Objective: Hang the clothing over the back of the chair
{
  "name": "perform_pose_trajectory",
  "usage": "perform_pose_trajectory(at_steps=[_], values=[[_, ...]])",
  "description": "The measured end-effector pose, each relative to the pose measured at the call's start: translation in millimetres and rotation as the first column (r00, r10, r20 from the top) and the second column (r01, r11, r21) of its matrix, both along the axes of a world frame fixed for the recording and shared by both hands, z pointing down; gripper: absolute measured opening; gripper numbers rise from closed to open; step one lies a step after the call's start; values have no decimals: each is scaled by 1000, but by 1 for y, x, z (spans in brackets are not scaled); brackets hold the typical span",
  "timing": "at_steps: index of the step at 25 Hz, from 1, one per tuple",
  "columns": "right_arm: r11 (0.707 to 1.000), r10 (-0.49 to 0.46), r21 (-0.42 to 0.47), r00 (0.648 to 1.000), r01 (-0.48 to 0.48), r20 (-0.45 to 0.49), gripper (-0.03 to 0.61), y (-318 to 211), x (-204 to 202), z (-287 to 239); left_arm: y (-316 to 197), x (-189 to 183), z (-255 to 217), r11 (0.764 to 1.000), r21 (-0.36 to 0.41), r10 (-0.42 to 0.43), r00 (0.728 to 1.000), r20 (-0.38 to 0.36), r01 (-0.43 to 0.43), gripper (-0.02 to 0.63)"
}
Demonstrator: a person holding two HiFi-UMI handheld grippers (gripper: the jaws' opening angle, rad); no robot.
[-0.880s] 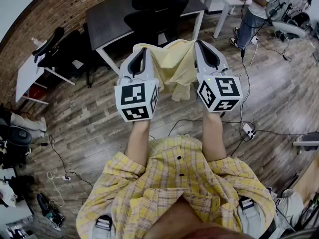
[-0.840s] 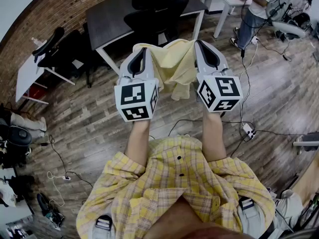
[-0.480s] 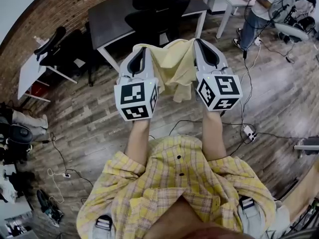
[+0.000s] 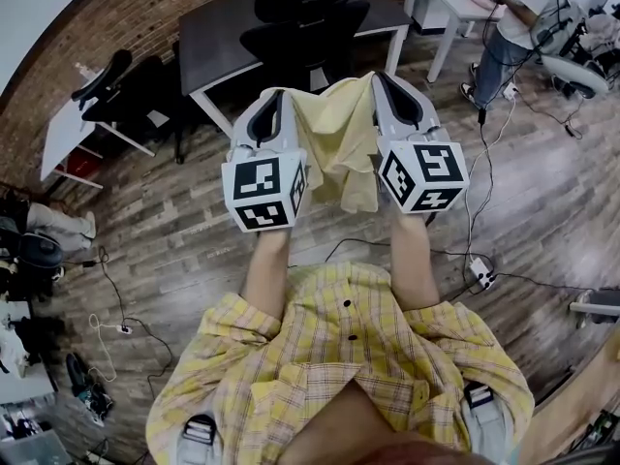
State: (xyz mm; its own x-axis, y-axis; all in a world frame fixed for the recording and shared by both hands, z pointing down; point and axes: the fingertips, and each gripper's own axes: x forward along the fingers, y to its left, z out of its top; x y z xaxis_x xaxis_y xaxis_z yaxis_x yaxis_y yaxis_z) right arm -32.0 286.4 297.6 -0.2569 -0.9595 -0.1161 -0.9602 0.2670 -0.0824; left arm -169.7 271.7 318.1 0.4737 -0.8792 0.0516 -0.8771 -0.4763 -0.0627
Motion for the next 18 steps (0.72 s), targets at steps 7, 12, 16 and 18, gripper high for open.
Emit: perform_pose_trajectory(at_steps=[7,12,16,18], values=[[999,-36,3,999,36,-26,11,-8,25,1,-9,38,7,999,-5,-32,999,-9,32,3],[998,-53,-15,999,53,-7,11,-34,42,10,-33,57,16,999,-27,-38,999,1,38,3],[998,-63,-21,998,63,3,11,-64,51,15,-62,65,17,999,-24,-43,999,3,43,3],[998,-65,-19,998,65,4,11,-80,56,16,-79,67,17,999,-17,-47,999,-1,47,3]])
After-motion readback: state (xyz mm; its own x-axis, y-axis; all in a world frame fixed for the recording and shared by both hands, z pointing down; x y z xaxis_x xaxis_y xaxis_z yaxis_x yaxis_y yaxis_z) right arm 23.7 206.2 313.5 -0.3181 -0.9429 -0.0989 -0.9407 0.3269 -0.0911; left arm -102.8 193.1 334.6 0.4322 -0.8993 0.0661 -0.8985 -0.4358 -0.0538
